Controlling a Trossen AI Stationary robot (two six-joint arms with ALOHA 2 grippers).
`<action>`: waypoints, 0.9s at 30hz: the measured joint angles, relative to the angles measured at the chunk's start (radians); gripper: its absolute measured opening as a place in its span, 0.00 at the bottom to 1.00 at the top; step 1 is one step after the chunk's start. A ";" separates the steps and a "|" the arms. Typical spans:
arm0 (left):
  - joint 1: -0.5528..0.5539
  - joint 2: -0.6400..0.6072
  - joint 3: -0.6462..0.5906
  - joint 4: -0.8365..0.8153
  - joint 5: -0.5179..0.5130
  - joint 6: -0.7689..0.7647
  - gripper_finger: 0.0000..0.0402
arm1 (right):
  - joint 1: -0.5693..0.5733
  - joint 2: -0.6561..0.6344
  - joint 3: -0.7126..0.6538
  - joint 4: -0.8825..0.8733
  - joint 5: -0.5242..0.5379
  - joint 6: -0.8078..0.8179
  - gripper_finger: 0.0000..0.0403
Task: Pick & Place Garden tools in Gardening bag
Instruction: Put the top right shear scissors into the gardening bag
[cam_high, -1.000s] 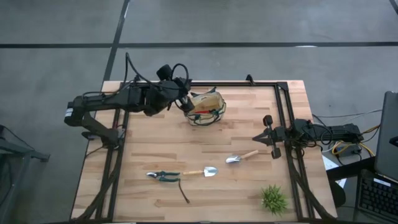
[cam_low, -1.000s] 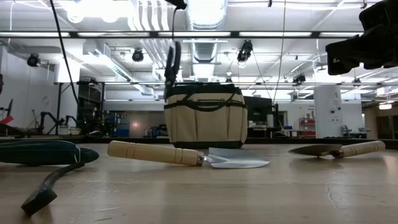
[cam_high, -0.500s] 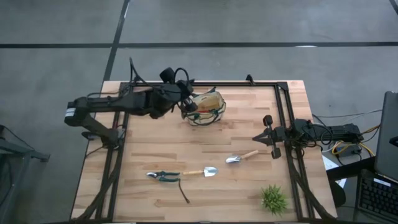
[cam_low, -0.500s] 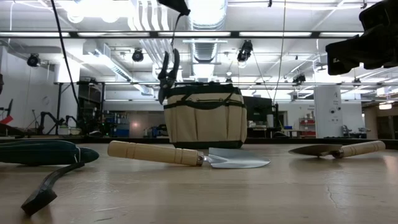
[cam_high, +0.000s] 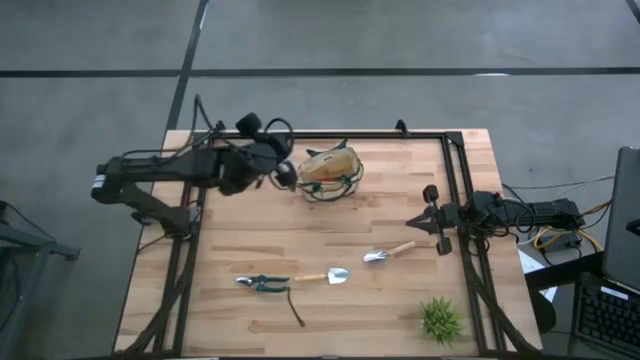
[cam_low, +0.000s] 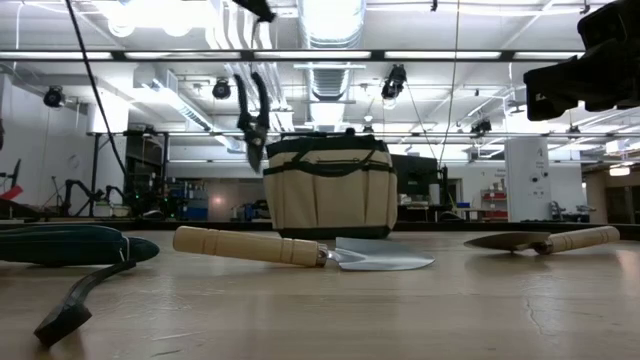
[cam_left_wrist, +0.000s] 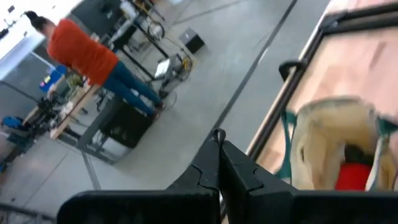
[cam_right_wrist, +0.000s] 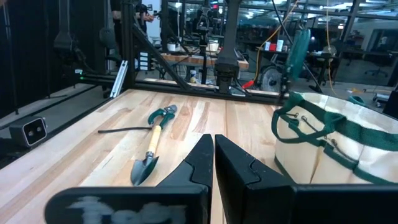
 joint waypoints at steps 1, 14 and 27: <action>-0.007 -0.017 0.000 -0.037 -0.001 -0.026 0.01 | 0.000 0.000 0.000 0.000 0.000 0.000 0.02; -0.011 -0.098 -0.008 -0.082 -0.013 -0.152 0.01 | 0.000 0.000 0.000 0.000 0.000 0.000 0.02; 0.041 0.072 -0.010 0.232 0.149 0.011 0.01 | 0.000 0.000 0.000 0.000 0.000 0.000 0.02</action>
